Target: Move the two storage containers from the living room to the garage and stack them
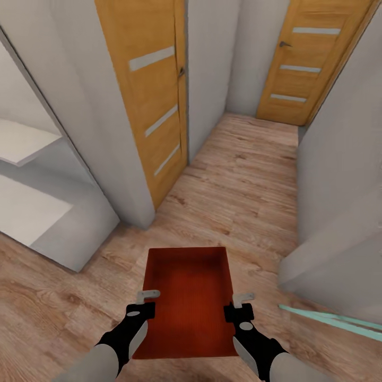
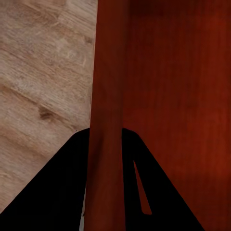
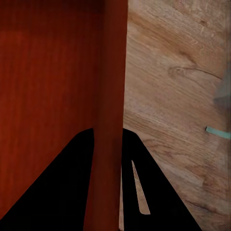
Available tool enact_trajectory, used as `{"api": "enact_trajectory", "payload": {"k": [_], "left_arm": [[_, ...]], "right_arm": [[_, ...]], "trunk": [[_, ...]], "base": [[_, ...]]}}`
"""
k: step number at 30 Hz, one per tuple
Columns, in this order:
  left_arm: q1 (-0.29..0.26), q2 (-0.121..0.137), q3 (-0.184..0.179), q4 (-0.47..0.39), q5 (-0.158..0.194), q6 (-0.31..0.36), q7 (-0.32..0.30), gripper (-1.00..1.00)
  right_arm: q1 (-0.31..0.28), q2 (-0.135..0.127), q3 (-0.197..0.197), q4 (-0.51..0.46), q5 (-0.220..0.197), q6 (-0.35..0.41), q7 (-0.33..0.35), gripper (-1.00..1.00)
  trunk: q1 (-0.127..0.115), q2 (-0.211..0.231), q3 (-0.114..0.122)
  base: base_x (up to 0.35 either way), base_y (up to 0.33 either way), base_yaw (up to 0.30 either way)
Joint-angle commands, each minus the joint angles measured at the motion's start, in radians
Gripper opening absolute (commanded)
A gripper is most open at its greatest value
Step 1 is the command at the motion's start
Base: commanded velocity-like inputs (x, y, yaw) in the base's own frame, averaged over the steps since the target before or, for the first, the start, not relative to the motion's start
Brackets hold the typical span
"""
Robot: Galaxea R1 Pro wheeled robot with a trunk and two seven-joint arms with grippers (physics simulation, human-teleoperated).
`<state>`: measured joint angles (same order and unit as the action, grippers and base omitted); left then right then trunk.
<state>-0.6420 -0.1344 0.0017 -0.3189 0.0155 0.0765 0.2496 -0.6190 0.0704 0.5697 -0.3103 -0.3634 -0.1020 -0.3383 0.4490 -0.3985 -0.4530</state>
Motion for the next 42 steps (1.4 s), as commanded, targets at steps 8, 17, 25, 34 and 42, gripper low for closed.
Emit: {"api": "enact_trajectory", "payload": {"k": [8,17,25,34,42], "left_arm": [[0.001,0.003,0.000,-0.004,-0.012,0.008,0.010,-1.00],[0.001,0.003,0.000,-0.003,-0.012,0.008,0.010,-1.00],[0.001,0.003,0.000,-0.004,-0.012,0.007,0.010,-1.00],[0.001,0.003,0.000,-0.005,-0.012,0.007,0.010,-1.00],[0.001,0.003,0.000,-0.004,-0.012,0.007,0.010,-1.00]], "right_arm": [[-0.002,-0.001,-0.027,0.002,-0.012,-0.008,-0.014,-1.00],[-0.002,-0.001,-0.027,0.002,-0.012,-0.008,-0.014,-1.00],[-0.002,-0.003,-0.027,0.002,-0.012,-0.009,-0.014,-1.00],[-0.002,-0.003,-0.027,0.002,-0.012,-0.009,-0.014,-1.00],[-0.002,-0.003,-0.027,0.002,-0.012,-0.009,-0.014,-1.00]], "trunk": [[0.001,-0.001,-0.001],[0.001,-0.001,-0.001],[0.001,-0.001,-0.001],[0.001,-0.001,-0.001],[0.001,-0.001,-0.001]], "base": [[0.326,0.000,-0.225],[0.326,0.000,-0.081],[0.326,0.000,-0.002],[0.326,0.000,0.000],[0.326,0.000,0.000]]}}
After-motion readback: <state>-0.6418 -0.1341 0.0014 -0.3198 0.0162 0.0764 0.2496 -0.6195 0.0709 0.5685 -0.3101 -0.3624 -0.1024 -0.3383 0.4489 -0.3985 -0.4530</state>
